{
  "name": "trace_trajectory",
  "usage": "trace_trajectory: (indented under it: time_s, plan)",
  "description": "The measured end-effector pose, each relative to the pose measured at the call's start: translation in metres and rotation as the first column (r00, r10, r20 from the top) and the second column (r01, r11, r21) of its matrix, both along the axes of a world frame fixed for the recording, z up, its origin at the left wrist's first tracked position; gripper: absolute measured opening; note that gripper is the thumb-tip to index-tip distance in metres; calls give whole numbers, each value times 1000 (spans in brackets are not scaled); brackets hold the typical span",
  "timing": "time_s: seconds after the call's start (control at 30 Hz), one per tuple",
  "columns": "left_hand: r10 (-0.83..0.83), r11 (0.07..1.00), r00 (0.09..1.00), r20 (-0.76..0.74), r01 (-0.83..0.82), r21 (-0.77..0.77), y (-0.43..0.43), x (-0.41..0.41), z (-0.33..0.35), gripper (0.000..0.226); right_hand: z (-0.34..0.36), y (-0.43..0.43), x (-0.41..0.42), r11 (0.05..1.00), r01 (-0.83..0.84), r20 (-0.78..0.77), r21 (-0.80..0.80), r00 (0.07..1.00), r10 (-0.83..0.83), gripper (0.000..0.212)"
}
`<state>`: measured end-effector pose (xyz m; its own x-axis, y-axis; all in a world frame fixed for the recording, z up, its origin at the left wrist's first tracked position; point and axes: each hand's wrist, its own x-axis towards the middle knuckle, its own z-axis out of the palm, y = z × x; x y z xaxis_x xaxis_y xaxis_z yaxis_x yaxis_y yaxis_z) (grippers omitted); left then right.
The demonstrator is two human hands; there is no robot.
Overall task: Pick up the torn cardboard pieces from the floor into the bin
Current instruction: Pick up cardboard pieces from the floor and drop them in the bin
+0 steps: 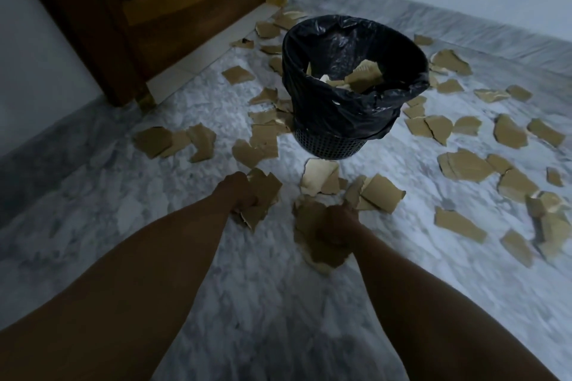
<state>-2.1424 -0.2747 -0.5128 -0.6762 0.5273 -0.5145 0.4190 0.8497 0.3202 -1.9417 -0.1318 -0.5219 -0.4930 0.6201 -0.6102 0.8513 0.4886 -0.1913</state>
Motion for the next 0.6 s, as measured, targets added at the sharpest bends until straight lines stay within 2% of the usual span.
trace_trajectory:
  time_s: [0.13,0.2,0.27,0.37,0.4,0.47,0.53,0.6]
  plan:
    - [54,998,998,24,-55,44,-3,6,1,71,-5,-5,-4,997,-81,-4,-6,997,81,40]
    - [211,963,976,60,-218,158,-4,6,9,62,12,-6,-17,987,-159,-86,13,983,159,34]
    - [415,846,904,102,-425,323,3,-2,32,59,43,-2,-36,951,-300,-165,76,937,308,34]
    - [621,567,757,203,-613,551,23,-19,93,56,113,9,-74,919,-371,-345,131,852,393,23]
    - [620,470,737,271,-625,623,34,-23,119,58,142,14,-86,916,-359,-390,178,829,401,22]
    - [541,337,770,338,-567,752,56,-25,170,62,201,29,-101,890,-304,-435,340,788,436,28]
    - [461,316,856,235,-405,858,80,-21,222,61,259,53,-106,834,-259,-420,488,768,484,26]
    - [410,361,908,83,-245,900,105,-10,266,58,307,90,-105,794,-172,-424,583,770,477,27]
